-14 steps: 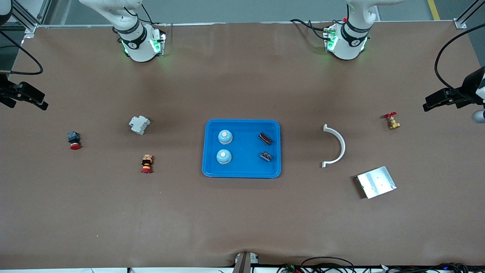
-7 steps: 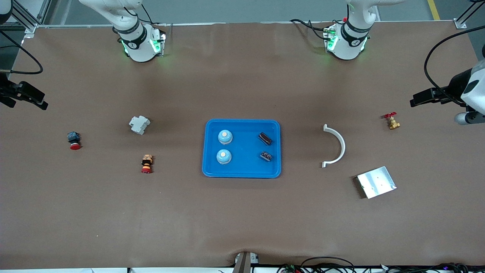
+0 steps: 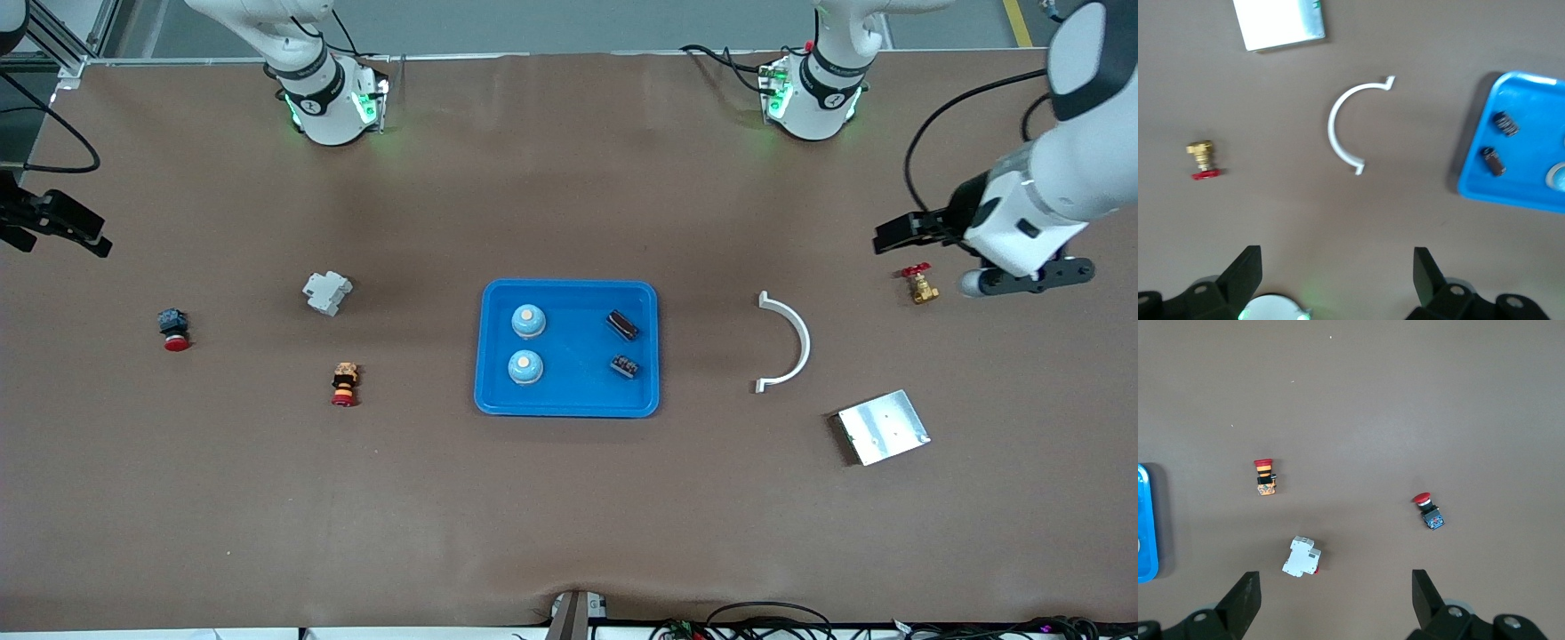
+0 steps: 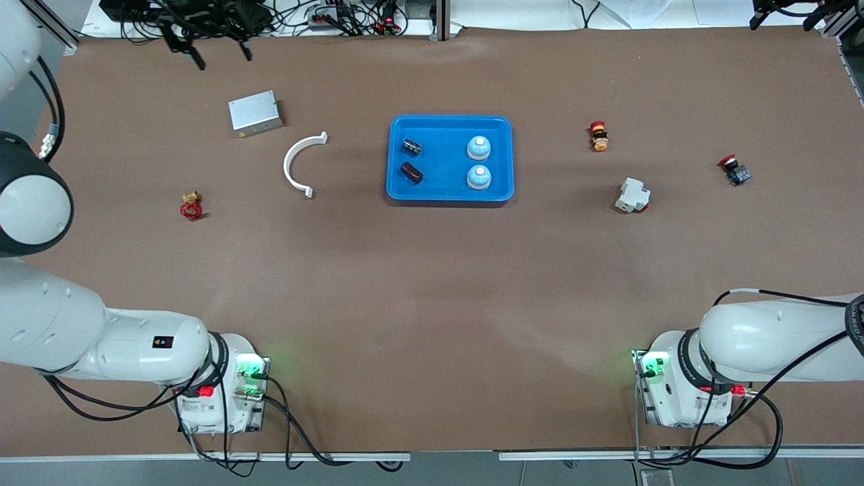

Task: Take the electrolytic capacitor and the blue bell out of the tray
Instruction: 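Move the left gripper over a brown capacitor in the blue tray, then lower the left gripper onto the capacitor while the right gripper reaches the tray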

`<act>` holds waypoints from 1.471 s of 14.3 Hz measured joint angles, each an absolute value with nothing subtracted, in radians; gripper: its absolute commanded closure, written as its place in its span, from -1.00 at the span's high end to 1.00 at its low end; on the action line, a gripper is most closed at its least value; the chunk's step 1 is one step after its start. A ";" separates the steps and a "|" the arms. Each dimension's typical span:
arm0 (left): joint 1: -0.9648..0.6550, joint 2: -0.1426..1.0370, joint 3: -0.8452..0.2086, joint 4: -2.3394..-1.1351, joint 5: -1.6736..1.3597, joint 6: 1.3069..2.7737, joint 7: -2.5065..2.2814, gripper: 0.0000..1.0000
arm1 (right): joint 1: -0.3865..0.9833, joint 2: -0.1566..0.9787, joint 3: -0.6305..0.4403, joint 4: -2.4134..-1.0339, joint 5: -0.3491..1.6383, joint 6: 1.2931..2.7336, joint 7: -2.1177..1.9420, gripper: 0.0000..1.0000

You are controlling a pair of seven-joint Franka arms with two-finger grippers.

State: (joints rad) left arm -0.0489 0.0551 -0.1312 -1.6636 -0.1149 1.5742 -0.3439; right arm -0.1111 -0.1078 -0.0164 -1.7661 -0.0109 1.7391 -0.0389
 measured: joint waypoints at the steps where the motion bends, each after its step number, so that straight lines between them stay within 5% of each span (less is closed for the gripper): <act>1: -0.051 0.056 -0.165 -1.674 -0.115 1.605 -0.401 1.00 | -0.111 -0.109 -0.016 -1.766 -0.011 1.739 -0.039 1.00; 8: -0.098 0.180 -0.341 -1.700 -0.116 1.801 -0.739 1.00 | -0.111 -0.112 -0.015 -1.768 -0.011 1.739 -0.039 1.00; 14: -0.233 0.350 -0.345 -1.690 -0.103 1.993 -1.124 1.00 | -0.111 -0.112 -0.015 -1.770 -0.011 1.739 -0.039 1.00; 21: -0.273 0.455 -0.345 -1.629 -0.087 2.018 -1.437 1.00 | -0.110 -0.112 -0.011 -1.771 -0.011 1.741 -0.039 1.00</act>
